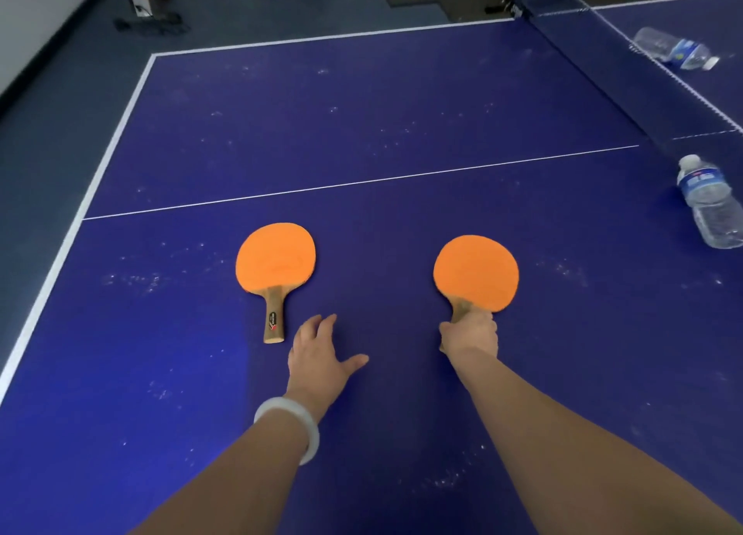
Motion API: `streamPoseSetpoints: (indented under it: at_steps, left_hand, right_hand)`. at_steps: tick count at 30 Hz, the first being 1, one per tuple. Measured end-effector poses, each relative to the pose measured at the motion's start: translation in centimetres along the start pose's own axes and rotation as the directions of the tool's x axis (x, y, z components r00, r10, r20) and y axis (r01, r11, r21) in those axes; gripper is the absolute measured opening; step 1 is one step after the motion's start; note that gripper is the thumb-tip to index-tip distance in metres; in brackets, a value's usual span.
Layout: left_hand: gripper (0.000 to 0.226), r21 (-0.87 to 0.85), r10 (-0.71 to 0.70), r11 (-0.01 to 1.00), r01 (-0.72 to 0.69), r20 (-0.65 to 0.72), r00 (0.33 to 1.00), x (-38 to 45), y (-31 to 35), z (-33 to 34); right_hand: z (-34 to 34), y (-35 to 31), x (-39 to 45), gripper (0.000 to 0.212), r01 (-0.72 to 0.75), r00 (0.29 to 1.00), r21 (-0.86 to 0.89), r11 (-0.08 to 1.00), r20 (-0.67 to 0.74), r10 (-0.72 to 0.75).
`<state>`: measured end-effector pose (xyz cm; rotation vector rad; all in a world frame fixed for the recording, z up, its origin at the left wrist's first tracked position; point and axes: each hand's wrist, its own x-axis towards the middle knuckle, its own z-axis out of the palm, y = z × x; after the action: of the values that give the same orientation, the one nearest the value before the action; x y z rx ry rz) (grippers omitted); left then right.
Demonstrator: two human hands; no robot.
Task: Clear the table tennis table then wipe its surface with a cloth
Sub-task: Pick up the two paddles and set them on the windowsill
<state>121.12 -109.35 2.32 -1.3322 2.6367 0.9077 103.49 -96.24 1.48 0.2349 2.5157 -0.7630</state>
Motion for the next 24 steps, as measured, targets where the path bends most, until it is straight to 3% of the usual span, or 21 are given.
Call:
streamPoseSetpoints:
  at_steps: [3, 6, 11, 15, 18, 22, 24]
  left_hand:
    - [0.093, 0.021, -0.046, 0.999, 0.045, 0.039, 0.998, -0.4, -1.4, -0.1]
    - [0.099, 0.005, -0.065, 0.998, 0.065, 0.137, 0.988, -1.0, -2.7, 0.0]
    - [0.104, 0.012, 0.014, 1.0, -0.016, 0.198, 0.98, -1.4, -4.1, 0.2]
    - [0.098, -0.045, 0.033, 0.999, -0.024, 0.216, 0.976, -1.5, -4.8, -0.3]
    - [0.085, -0.172, 0.041, 0.985, -0.021, 0.114, 0.993, -1.8, -5.4, -1.4]
    - [0.057, -0.262, -0.004, 0.964, -0.038, -0.157, 0.988, -1.2, -6.9, -3.4]
    - [0.054, -0.297, -0.058, 0.955, -0.005, -0.201, 0.978, -0.4, -7.5, -4.0]
  right_hand:
    - [0.9, 0.1, -1.1, 0.05, 0.063, 0.997, -0.074, 0.995, 0.046, -0.06]
    - [1.6, -0.3, -2.1, 0.03, 0.071, 0.986, -0.044, 0.997, 0.157, -0.063]
    - [2.6, -0.6, -3.9, 0.005, -0.016, 0.959, 0.259, 0.966, 0.278, -0.059]
    - [3.8, -0.7, -5.9, 0.011, -0.024, 0.935, 0.343, 0.939, 0.34, -0.101]
    - [5.1, -1.0, -7.1, 0.01, 0.019, 0.923, 0.339, 0.941, 0.355, -0.147]
    - [6.8, -1.6, -8.1, 0.008, 0.096, 0.915, 0.305, 0.948, 0.348, -0.205]
    - [7.5, -2.0, -8.5, 0.01, 0.138, 0.915, 0.285, 0.949, 0.331, -0.233]
